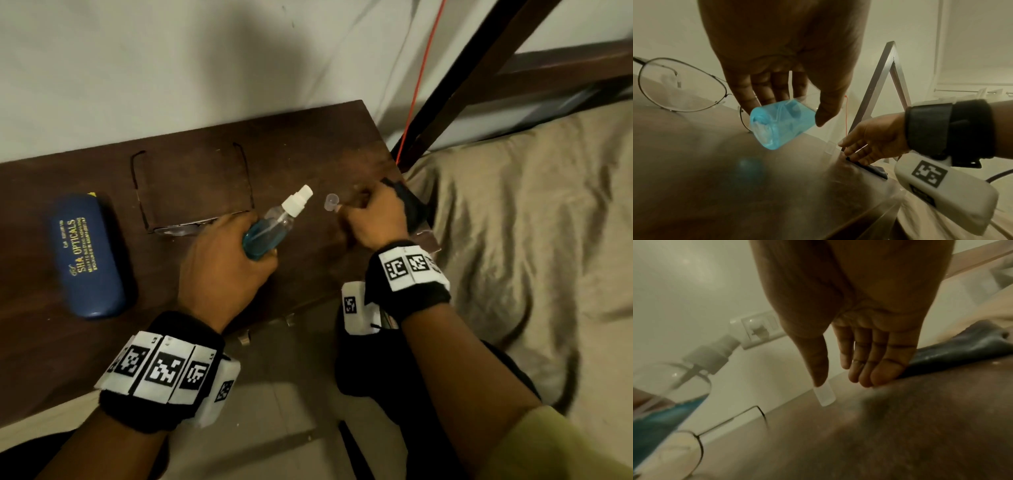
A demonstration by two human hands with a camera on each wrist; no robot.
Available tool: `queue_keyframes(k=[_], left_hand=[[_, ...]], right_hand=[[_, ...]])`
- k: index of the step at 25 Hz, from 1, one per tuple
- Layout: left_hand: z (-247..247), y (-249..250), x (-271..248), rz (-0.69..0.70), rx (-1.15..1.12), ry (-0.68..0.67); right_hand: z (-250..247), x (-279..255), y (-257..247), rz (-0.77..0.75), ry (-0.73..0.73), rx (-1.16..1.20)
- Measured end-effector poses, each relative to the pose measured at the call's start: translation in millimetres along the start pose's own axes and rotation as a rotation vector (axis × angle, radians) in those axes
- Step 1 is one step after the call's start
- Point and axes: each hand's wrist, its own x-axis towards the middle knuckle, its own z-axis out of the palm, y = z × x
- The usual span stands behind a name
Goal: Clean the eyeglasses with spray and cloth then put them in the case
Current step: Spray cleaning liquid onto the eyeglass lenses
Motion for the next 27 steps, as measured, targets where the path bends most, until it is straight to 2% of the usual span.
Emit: queue_keyframes(k=[2,7,11,17,20,24,27], left_hand=[[4.1,-0.2,0.1,0.006,0.02,-0.025],[7.3,-0.1,1.5,0.007,0.043,-0.035],[7.9,-0.4,1.6,-0.007,0.056,-0.05],[3.6,-4.1,1.1,0.0,0.027,-0.009],[2.1,-4.7,0.3,0.023,0.054,-0.001],[0.5,-4.8,-0.2,0.044,0.101,0.006],[-0.3,-6.0,-0.4,0.06,0.146,0.012]], right_hand=[[12.3,1.6,2.6,-0.02,-0.07,-0.071],[20.8,1.9,2.9,-0.093,0.015,-0.127],[17.3,-3.7,-1.9,-0.155,0.049,-0.048],[1.0,-17.8,-18.2,-0.55,0.113,-0.041],[-5.9,-19.3,-21.9,-0.674,0.093,-0.098],[-13.3,-17.1,-22.7,-0.687,-0.004,-0.017],[-20.1,-14.9,-22.6,-0.591,-0.133,0.107]])
